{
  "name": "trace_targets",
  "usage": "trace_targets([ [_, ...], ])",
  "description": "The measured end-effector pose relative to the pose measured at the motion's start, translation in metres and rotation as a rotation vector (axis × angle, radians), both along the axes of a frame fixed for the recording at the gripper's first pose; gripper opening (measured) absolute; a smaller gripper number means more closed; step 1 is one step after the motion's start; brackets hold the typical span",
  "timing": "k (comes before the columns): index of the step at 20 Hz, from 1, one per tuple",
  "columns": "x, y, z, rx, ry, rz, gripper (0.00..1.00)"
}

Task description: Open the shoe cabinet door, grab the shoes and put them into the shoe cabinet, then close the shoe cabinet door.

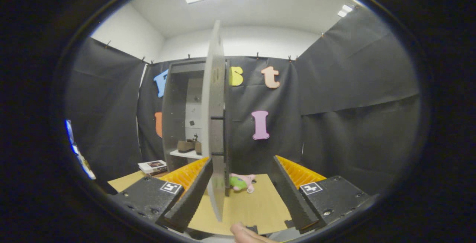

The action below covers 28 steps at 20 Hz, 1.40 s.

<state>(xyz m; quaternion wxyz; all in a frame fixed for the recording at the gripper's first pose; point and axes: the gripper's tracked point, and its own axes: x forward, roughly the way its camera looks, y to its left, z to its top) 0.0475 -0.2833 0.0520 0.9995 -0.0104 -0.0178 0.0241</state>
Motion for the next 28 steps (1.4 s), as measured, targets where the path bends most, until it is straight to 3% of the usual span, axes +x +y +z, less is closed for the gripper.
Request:
trace_targets([
  [3, 0.061, -0.051, -0.033, -0.009, 0.054, -0.093, 1.0],
  [12, 0.151, -0.006, -0.027, 0.062, 0.06, -0.004, 0.98],
  [28, 0.126, 0.104, -0.008, -0.034, 0.01, -0.006, 0.95],
])
